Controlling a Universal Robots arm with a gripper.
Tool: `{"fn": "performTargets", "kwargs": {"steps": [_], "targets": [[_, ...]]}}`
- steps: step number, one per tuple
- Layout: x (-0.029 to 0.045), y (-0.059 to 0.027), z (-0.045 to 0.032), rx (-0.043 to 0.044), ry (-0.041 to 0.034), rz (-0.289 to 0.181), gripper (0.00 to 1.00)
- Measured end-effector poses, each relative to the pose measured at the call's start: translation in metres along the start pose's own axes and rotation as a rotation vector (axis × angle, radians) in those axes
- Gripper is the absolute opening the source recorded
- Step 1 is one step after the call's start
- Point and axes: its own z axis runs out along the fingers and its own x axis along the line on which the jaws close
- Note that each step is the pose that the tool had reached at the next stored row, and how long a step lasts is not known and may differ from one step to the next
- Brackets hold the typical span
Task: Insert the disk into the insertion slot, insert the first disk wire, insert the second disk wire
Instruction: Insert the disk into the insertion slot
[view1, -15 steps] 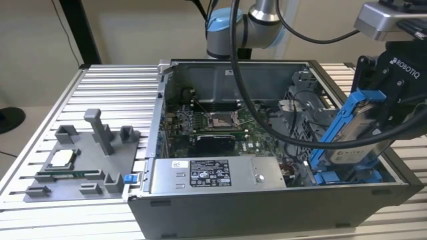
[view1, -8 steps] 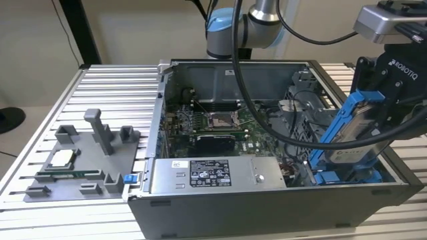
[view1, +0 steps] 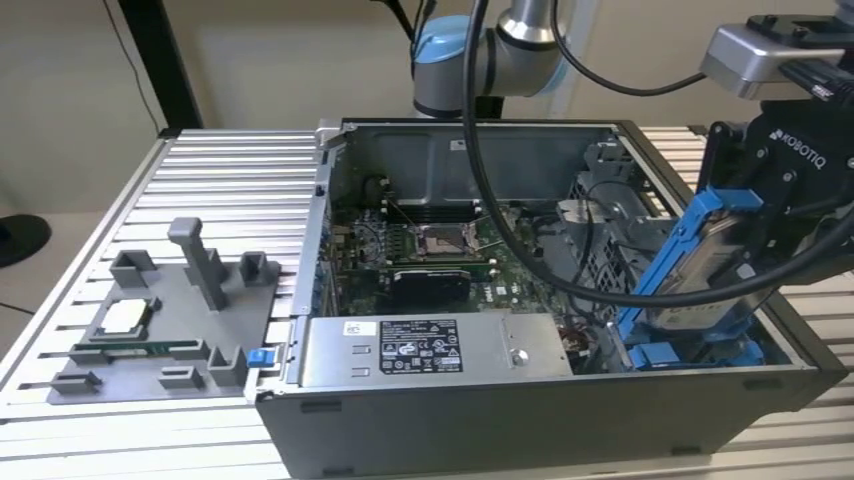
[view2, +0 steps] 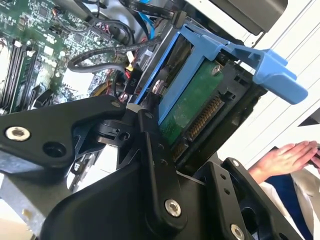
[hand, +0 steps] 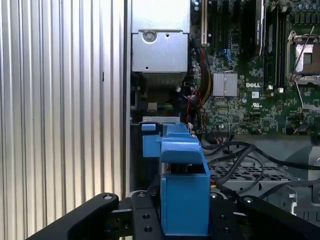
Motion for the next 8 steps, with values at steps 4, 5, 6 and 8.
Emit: {"fn": "performTargets", "kwargs": {"steps": [4, 5, 6, 8], "targets": [[-0.0002, -0.0015, 0.0002, 0.0, 0.0005, 0.0, 0.0], [-0.0002, -0.0015, 0.0006, 0.0, 0.0003, 0.0, 0.0], [-0.0002, -0.0015, 0.0013, 0.0, 0.0, 0.0, 0.0], [-0.0002, -0.0016, 0.0026, 0.0, -0.0001, 0.0, 0.0]]}}
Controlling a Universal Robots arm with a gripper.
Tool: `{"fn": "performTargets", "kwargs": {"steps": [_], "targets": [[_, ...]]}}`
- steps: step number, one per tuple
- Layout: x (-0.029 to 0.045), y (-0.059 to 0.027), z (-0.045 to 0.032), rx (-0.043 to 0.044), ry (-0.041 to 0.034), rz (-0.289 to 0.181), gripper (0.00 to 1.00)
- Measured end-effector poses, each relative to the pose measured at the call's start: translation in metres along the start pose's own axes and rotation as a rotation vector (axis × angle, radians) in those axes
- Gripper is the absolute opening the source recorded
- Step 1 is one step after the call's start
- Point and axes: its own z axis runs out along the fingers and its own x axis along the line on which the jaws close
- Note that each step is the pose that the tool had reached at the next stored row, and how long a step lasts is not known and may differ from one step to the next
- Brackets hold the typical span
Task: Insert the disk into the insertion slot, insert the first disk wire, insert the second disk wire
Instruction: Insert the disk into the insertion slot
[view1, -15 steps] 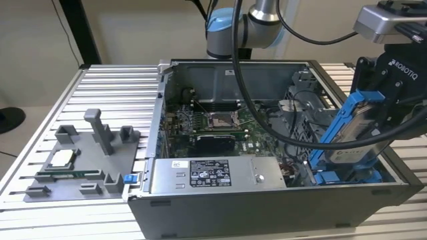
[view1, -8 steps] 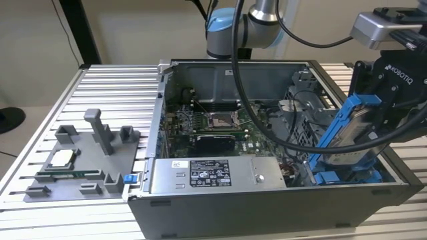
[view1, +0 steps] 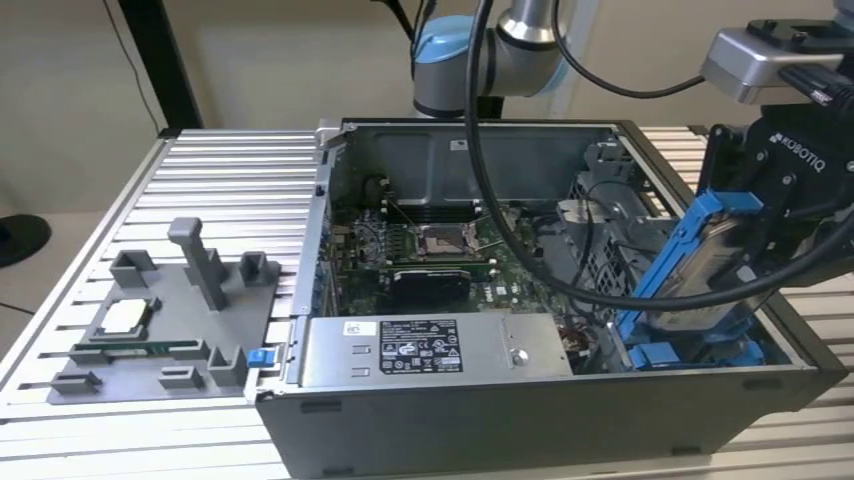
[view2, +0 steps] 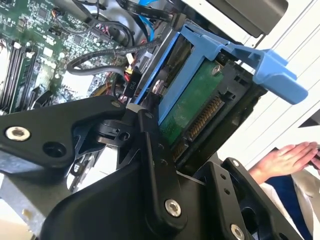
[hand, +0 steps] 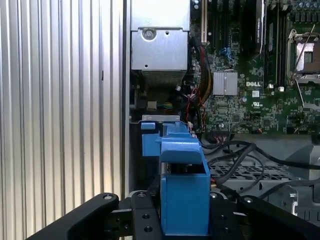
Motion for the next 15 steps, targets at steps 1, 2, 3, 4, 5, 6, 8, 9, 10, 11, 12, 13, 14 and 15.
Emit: {"fn": "performTargets", "kwargs": {"steps": [1, 2, 3, 4, 5, 6, 8, 9, 10, 11, 12, 13, 14, 15], "targets": [[0.0, -0.0001, 0.0009, 0.0, -0.0001, 0.0, 0.0], [0.0, -0.0001, 0.0019, 0.0, -0.0001, 0.0, 0.0], [0.0, -0.0001, 0.0031, 0.0, -0.0002, 0.0, 0.0], [0.0, -0.0002, 0.0043, 0.0, -0.0002, 0.0, 0.0], [0.0, -0.0003, 0.0057, 0.0, -0.0002, 0.0, 0.0], [0.0, -0.0004, 0.0075, 0.0, -0.0002, 0.0, 0.0], [0.0, -0.0005, 0.0111, 0.0, 0.0, 0.0, 0.0], [0.0, -0.0006, 0.0129, 0.0, -0.0001, 0.0, 0.0], [0.0, -0.0007, 0.0147, 0.0, -0.0002, 0.0, 0.0], [0.0, -0.0008, 0.0166, 0.0, -0.0002, 0.0, 0.0], [0.0, -0.0009, 0.0183, 0.0, -0.0002, 0.0, 0.0], [0.0, -0.001, 0.0202, 0.0, -0.0001, 0.0, 0.0], [0.0, -0.001, 0.022, 0.0, -0.0002, 0.0, 0.0], [0.0, -0.0011, 0.0237, 0.0, -0.0001, 0.0, 0.0]]}}
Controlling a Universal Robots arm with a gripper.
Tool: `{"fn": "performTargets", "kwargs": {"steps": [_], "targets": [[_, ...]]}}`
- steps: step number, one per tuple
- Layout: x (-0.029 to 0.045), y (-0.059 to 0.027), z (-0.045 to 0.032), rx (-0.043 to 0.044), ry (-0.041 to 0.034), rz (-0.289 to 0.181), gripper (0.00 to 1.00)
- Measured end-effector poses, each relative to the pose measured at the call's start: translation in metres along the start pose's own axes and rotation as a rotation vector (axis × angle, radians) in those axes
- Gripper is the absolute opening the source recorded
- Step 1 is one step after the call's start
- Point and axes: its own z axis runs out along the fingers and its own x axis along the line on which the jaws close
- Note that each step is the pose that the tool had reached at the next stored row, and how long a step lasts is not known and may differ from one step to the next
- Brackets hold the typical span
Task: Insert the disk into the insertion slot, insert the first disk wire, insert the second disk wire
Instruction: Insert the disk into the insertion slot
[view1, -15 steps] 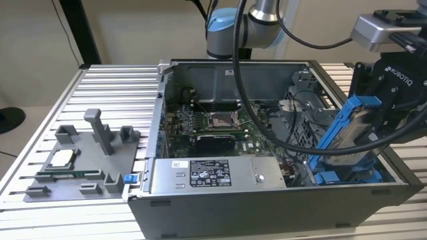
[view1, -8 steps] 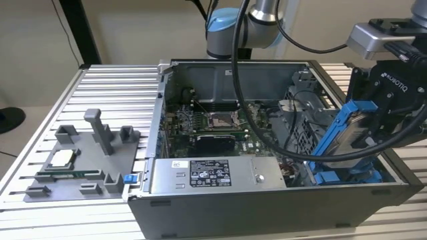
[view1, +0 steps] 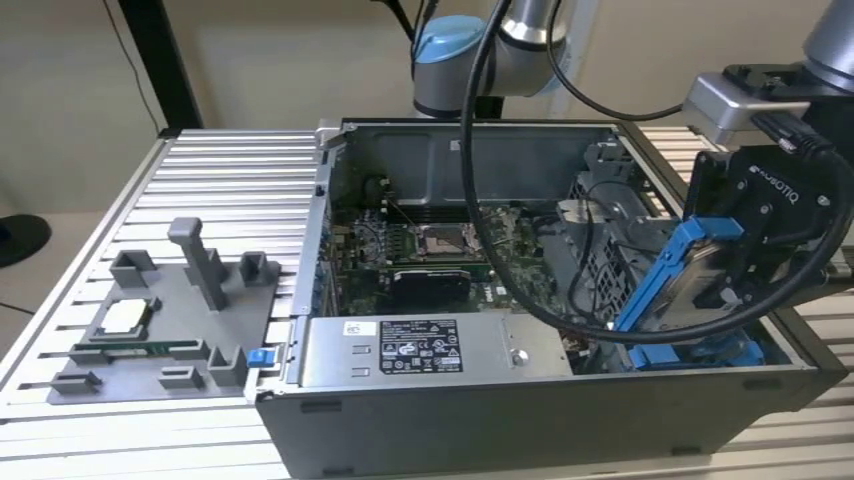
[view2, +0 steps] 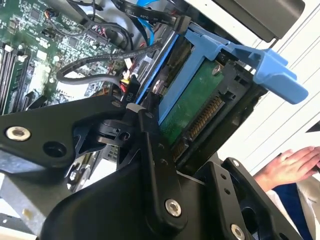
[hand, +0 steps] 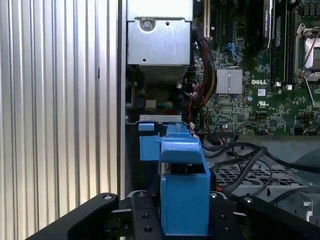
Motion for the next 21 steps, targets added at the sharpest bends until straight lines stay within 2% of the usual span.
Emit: {"fn": "performTargets", "kwargs": {"steps": [14, 15, 21], "targets": [[0.0, -0.0001, 0.0021, 0.0, 0.0, 0.0, 0.0], [0.0, -0.0001, 0.0021, 0.0, 0.0, 0.0, 1.0], [0.0, -0.0001, 0.0022, 0.0, 0.0, 0.0, 1.0]]}}
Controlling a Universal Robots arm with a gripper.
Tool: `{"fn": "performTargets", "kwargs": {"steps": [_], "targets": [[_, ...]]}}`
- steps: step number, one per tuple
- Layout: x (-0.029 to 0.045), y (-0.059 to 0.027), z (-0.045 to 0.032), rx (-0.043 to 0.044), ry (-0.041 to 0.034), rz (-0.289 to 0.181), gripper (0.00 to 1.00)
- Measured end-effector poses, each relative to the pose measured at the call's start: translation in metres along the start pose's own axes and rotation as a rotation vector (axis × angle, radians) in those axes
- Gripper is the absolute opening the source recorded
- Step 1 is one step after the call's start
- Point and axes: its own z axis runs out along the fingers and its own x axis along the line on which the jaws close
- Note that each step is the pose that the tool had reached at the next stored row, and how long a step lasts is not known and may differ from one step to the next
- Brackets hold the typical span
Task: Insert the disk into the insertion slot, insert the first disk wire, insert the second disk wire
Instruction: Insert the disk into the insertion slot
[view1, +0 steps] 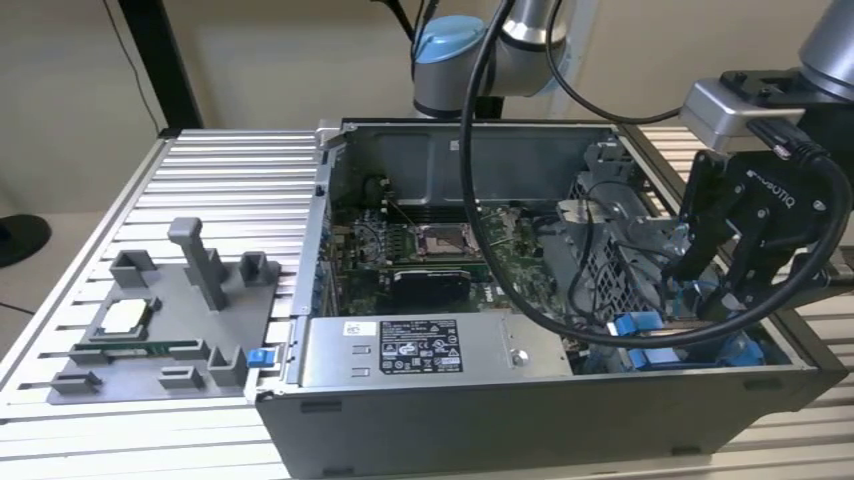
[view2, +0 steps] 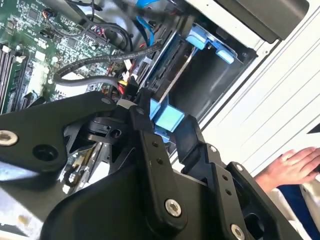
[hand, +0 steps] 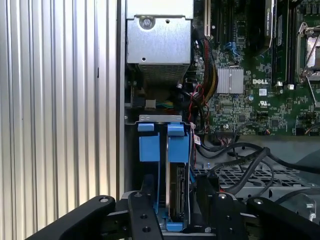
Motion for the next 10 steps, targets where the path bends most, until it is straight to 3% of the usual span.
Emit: {"fn": "performTargets", "kwargs": {"steps": [10], "targets": [[0.0, 0.0001, -0.0016, 0.0, -0.0002, 0.0, 1.0]]}}
